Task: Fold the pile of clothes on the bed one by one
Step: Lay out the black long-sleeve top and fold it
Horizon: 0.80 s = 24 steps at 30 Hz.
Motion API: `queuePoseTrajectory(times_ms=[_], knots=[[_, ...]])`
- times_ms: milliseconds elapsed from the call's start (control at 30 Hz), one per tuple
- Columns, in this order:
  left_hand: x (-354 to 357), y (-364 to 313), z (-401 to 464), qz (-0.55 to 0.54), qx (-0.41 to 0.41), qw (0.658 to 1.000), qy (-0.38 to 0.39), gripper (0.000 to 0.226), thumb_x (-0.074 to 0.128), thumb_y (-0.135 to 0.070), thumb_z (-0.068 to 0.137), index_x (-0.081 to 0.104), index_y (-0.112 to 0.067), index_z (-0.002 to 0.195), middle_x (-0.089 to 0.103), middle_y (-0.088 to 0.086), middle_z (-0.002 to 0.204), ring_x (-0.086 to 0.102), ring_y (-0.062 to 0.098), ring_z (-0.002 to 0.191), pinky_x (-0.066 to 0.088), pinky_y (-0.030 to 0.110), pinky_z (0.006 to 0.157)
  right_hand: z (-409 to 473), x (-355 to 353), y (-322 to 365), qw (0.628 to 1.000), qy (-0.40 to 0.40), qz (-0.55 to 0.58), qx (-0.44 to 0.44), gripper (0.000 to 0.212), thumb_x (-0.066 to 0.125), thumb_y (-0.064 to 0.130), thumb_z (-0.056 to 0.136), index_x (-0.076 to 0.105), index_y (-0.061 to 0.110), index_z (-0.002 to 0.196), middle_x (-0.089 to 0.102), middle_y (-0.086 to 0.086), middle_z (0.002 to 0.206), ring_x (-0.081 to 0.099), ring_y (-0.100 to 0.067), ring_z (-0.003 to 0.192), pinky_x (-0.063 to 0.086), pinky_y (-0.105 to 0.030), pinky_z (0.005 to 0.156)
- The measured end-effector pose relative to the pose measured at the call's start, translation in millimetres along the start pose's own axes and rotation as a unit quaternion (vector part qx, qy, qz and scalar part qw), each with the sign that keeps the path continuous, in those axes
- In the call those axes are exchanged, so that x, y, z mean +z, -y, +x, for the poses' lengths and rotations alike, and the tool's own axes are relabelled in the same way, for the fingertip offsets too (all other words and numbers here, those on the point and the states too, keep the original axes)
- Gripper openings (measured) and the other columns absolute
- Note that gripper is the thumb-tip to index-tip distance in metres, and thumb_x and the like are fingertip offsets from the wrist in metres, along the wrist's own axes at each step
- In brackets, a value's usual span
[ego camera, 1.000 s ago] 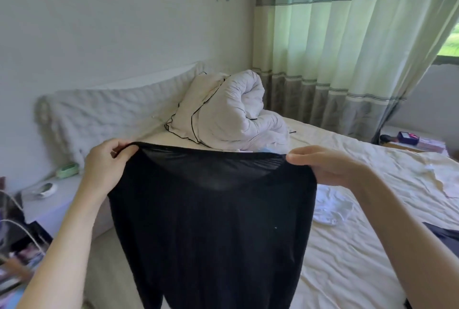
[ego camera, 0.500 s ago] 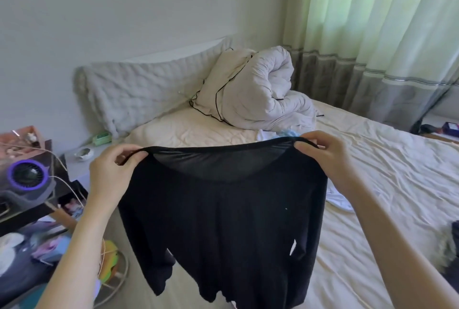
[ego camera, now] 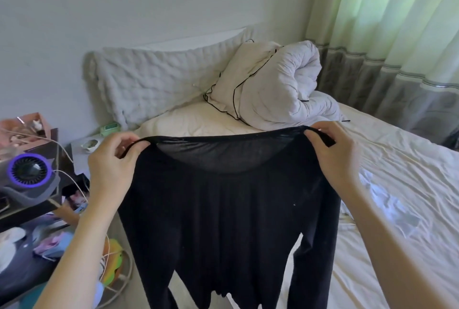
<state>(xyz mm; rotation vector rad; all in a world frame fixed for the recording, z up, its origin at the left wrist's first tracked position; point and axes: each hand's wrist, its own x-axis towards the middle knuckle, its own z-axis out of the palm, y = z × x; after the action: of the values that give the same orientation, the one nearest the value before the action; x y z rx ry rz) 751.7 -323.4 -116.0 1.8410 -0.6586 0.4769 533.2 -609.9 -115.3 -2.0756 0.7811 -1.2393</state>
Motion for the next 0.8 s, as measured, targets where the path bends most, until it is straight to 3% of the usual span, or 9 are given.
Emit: queuePoseTrajectory(times_ms=[100,200,267,400,567,667,800], knots=[[22.0,39.5,41.3,0.029,0.008,1.000,0.007,0.012,0.069,-0.020,0.083,0.061,-0.013,0.086,0.060,-0.012,0.077,0.053,0.005,0.070,0.037,0.007,0.070,27.7,52.2,-0.9,0.998,-0.023,-0.058,-0.021,0.013,0.065,0.027,0.088,0.066,0.015,0.092,0.063,0.008,0.091,0.059,-0.014,0.085,0.045,-0.033,0.074],[45.5,84.8,86.9,0.063,0.031,0.997,0.040,0.015,0.067,-0.023,0.085,0.059,-0.012,0.091,0.060,-0.004,0.084,0.057,0.015,0.079,0.044,0.029,0.074,56.0,109.0,-9.8,0.989,-0.040,-0.135,-0.042,0.020,0.062,0.031,0.090,0.064,0.011,0.093,0.064,0.001,0.091,0.058,-0.019,0.080,0.043,-0.037,0.069],[61.3,114.0,111.7,0.085,0.031,0.992,0.084,0.016,0.066,-0.024,0.086,0.057,-0.012,0.090,0.060,-0.006,0.084,0.057,0.016,0.081,0.046,0.037,0.073,69.3,142.0,-20.2,0.984,-0.022,-0.172,-0.033,0.024,0.059,0.033,0.092,0.062,0.010,0.093,0.064,-0.003,0.092,0.059,-0.025,0.080,0.043,-0.039,0.068],[98.7,169.1,160.5,0.137,0.031,0.979,0.145,0.016,0.063,-0.027,0.088,0.059,-0.013,0.093,0.061,-0.004,0.089,0.056,0.014,0.085,0.041,0.032,0.071,91.4,205.5,-50.7,0.976,0.004,-0.218,0.002,0.028,0.054,0.038,0.093,0.059,0.011,0.094,0.063,-0.004,0.095,0.059,-0.028,0.082,0.036,-0.034,0.064],[165.2,224.4,229.7,0.202,0.136,0.955,0.171,0.020,0.063,-0.023,0.090,0.067,-0.004,0.095,0.064,0.010,0.090,0.062,0.031,0.080,0.044,0.036,0.064,136.6,273.4,-92.7,0.963,0.017,-0.267,0.024,0.031,0.051,0.042,0.094,0.058,0.012,0.094,0.063,-0.006,0.095,0.059,-0.031,0.080,0.030,-0.032,0.062],[221.5,253.4,269.8,0.217,0.166,0.946,0.177,0.023,0.060,-0.027,0.092,0.065,-0.005,0.098,0.063,0.011,0.093,0.062,0.035,0.072,0.046,0.042,0.057,174.1,312.1,-128.6,0.954,0.015,-0.296,0.035,0.034,0.048,0.043,0.095,0.057,0.010,0.094,0.062,-0.008,0.095,0.058,-0.033,0.078,0.028,-0.031,0.061],[315.6,299.8,308.3,0.242,0.192,0.930,0.200,0.025,0.055,-0.029,0.094,0.062,-0.005,0.097,0.061,0.012,0.092,0.059,0.036,0.071,0.039,0.038,0.054,225.7,369.9,-199.8,0.938,0.046,-0.338,0.063,0.037,0.044,0.044,0.097,0.056,0.009,0.098,0.062,-0.010,0.102,0.058,-0.034,0.082,0.028,-0.033,0.065]])
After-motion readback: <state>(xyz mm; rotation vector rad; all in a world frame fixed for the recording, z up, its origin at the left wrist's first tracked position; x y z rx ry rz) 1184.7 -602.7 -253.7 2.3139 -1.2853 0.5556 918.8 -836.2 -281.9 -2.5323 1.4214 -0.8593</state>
